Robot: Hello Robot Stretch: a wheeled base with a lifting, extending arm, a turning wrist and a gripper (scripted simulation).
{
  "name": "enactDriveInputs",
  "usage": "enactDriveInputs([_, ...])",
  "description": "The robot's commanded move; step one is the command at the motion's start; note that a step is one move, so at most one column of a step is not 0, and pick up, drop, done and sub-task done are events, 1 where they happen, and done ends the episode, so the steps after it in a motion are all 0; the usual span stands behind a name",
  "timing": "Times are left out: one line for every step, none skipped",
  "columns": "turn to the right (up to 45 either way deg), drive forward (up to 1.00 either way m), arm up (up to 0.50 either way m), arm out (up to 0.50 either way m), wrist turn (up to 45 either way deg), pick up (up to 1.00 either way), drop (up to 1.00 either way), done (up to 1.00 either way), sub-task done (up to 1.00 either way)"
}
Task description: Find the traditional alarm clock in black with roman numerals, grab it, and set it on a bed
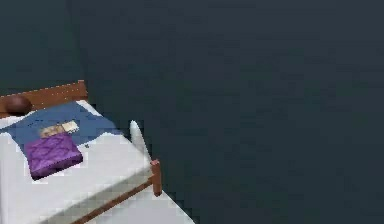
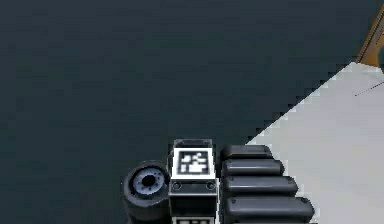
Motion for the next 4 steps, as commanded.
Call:
enactDriveInputs([-39.0,0.00,0.00,0.00,0.0,0.00,0.00,0.00,0.00])
enactDriveInputs([0.0,0.50,0.00,0.00,0.0,0.00,0.00,0.00,0.00])
enactDriveInputs([-45.0,0.00,0.00,0.00,0.0,0.00,0.00,0.00,0.00])
enactDriveInputs([-18.0,0.00,0.00,0.00,0.0,0.00,0.00,0.00,0.00])
